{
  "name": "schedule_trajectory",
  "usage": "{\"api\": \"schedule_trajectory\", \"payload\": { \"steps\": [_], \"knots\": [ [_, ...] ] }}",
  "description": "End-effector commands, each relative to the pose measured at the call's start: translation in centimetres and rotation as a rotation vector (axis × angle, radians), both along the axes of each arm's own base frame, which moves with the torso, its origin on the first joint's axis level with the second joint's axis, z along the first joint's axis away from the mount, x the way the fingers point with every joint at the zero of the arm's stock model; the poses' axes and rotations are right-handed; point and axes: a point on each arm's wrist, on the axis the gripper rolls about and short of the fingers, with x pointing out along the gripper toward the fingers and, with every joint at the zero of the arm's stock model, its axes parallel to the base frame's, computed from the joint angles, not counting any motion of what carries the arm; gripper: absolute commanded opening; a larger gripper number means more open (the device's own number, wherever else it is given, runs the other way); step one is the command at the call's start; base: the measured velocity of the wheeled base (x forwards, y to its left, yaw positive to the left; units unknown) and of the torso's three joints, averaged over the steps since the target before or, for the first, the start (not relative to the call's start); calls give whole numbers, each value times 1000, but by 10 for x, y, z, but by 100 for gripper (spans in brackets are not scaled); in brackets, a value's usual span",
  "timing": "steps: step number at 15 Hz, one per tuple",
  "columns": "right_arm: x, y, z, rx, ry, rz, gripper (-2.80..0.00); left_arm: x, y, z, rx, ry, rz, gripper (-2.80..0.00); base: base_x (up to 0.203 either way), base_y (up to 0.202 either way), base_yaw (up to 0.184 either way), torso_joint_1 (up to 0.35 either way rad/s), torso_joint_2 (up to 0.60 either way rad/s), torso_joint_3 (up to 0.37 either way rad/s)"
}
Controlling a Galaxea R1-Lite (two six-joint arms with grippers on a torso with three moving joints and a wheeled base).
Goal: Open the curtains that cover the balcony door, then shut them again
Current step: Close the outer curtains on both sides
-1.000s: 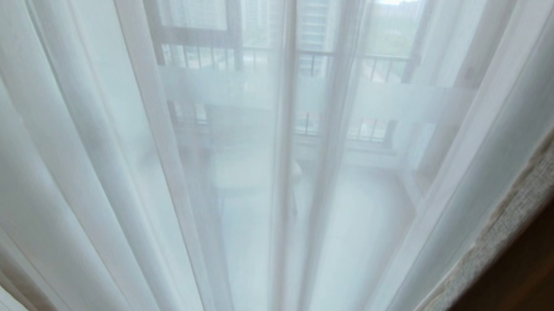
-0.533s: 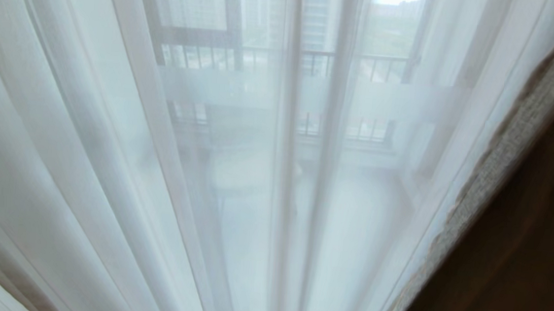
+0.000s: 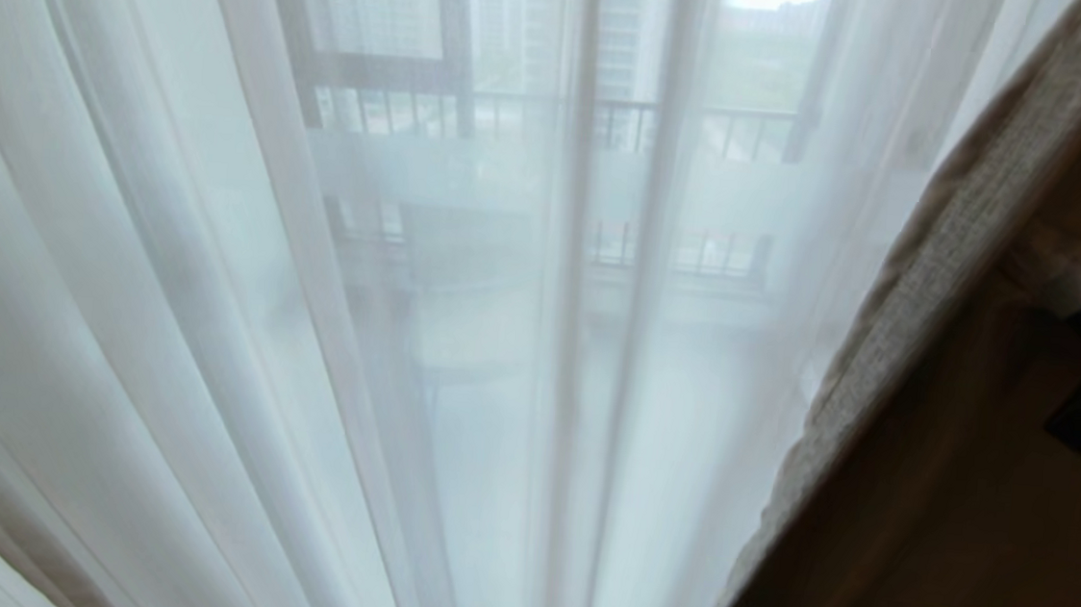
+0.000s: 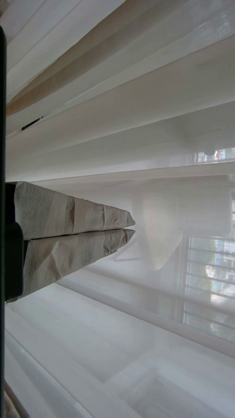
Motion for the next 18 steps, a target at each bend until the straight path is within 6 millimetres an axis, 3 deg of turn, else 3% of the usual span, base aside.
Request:
{"api": "schedule_trajectory", "payload": {
  "steps": [1,18],
  "knots": [
    [3,11,-5,-18,17,22,-280,0,0,0,-1,-1,1,-280,0,0,0,0,0,0],
    [10,64,-21,-85,-59,89,-280,0,0,0,-1,-1,1,-280,0,0,0,0,0,0]
  ]
}}
